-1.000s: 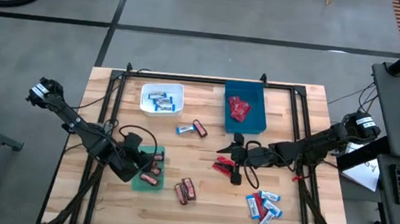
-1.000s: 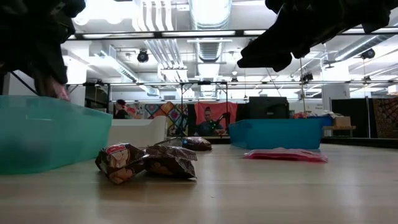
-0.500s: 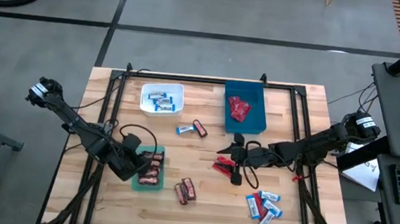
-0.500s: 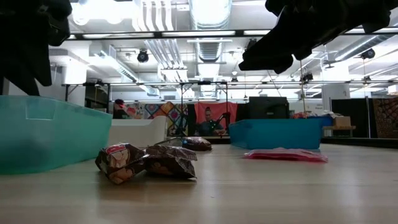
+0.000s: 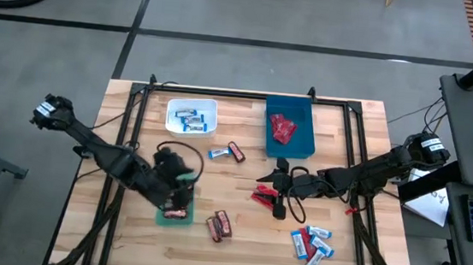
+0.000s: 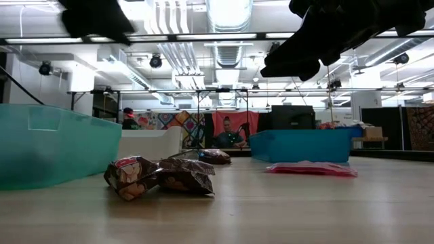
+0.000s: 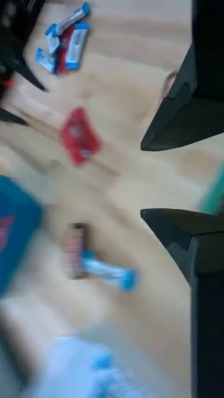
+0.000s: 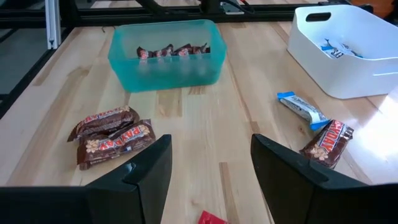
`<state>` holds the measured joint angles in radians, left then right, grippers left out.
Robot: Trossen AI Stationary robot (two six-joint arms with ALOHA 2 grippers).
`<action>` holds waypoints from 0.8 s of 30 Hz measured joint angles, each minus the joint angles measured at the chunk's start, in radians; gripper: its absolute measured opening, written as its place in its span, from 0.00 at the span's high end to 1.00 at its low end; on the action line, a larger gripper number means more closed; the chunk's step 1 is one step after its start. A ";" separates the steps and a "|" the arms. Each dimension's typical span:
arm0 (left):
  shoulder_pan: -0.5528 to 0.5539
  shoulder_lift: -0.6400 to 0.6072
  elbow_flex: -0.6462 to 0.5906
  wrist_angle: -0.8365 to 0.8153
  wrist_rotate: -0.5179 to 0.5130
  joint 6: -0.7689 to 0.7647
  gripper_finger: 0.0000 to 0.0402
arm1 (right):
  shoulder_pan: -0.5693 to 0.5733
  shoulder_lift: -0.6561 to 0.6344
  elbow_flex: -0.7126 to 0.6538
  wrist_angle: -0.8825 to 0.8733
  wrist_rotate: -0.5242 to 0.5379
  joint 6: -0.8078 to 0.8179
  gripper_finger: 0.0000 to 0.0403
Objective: Sort candy
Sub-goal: Put the white chocolate bar into the white bin
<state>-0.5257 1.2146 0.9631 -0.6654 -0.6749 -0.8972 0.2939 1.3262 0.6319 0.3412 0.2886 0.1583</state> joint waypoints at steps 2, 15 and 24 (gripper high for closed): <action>0.042 0.025 0.014 0.076 -0.023 0.157 0.64 | 0.000 0.000 0.000 0.000 0.000 0.000 0.48; 0.290 0.327 0.019 0.323 -0.043 0.705 0.64 | 0.000 0.000 0.000 -0.003 0.000 0.017 0.48; 0.356 0.520 0.018 0.380 -0.050 0.724 0.64 | 0.000 0.000 0.000 -0.033 0.000 0.018 0.48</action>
<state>-0.1699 1.7348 0.9813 -0.2849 -0.7248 -0.1735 0.2943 1.3266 0.6319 0.3083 0.2884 0.1761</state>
